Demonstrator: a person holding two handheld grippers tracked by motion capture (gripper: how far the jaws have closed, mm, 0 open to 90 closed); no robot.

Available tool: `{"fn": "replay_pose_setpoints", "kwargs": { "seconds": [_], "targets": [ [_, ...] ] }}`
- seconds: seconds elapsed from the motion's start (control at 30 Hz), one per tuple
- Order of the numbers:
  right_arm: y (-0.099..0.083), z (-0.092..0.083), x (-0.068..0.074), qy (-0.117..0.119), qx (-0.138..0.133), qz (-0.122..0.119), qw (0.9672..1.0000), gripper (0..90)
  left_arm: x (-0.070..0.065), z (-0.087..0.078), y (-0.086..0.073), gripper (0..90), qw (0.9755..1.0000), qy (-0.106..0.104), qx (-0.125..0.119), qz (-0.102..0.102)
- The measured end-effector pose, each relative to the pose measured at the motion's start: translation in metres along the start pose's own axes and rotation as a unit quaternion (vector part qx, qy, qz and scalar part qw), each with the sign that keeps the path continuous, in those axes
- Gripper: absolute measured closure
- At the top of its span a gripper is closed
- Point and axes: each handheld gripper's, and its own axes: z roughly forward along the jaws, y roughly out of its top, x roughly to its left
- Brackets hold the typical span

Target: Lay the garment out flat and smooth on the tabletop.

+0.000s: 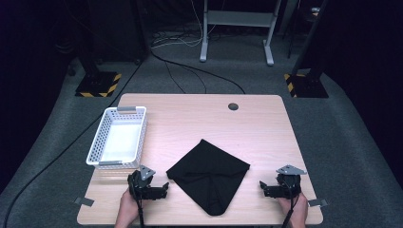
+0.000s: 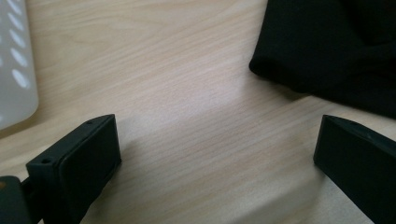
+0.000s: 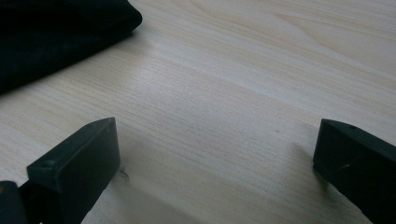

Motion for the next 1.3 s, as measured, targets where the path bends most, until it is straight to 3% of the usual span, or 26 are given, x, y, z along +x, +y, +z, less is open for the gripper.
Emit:
{"fn": "replay_pose_setpoints", "kwargs": {
  "seconds": [0.1,0.3,0.33,0.43,0.53,0.63,0.67,0.7,0.77,0.87,1.0,1.3],
  "targets": [
    [0.000,0.000,0.000,0.001,0.000,0.001,1.0000,0.0,-0.006,-0.001,0.005,4.6,0.9994,0.030,-0.013,0.012],
    [0.002,0.000,0.000,0.006,-0.005,0.005,1.0000,0.2,-0.010,-0.001,0.021,4.5,0.9989,0.001,-0.033,0.032],
    [0.006,0.000,0.005,0.021,-0.011,0.010,0.9997,0.2,-0.012,0.002,0.026,4.5,0.9987,-0.003,-0.028,0.042],
    [0.027,0.001,0.028,0.036,-0.021,-0.020,0.9989,0.5,-0.019,0.011,0.035,4.4,0.9980,-0.015,-0.022,0.057],
    [0.049,0.005,0.053,0.058,-0.029,-0.047,0.9968,1.5,-0.025,0.023,0.040,4.4,0.9974,-0.027,-0.010,0.067],
    [0.070,0.018,0.081,0.083,-0.021,-0.075,0.9935,2.1,-0.028,0.030,0.041,4.3,0.9973,-0.035,-0.009,0.064],
    [0.070,0.018,0.081,0.083,-0.021,-0.075,0.9935,2.1,-0.028,0.030,0.041,4.5,0.9973,-0.035,-0.009,0.064],
    [0.074,0.029,0.094,0.090,-0.010,-0.086,0.9922,2.2,-0.028,0.031,0.040,4.5,0.9973,-0.039,-0.013,0.061],
    [0.075,0.038,0.103,0.093,0.001,-0.093,0.9913,2.2,-0.026,0.032,0.038,4.5,0.9970,-0.047,-0.013,0.059],
    [0.071,0.052,0.115,0.081,0.021,-0.112,0.9902,2.1,-0.022,0.034,0.035,4.5,0.9966,-0.067,-0.015,0.047],
    [0.063,0.054,0.115,0.079,0.013,-0.108,0.9909,3.5,-0.023,0.034,0.035,4.6,0.9962,-0.073,-0.012,0.046],
    [0.046,0.039,0.106,0.084,0.007,-0.092,0.9922,4.5,-0.037,0.032,0.033,4.8,0.9955,-0.078,-0.012,0.052]
  ]
}}
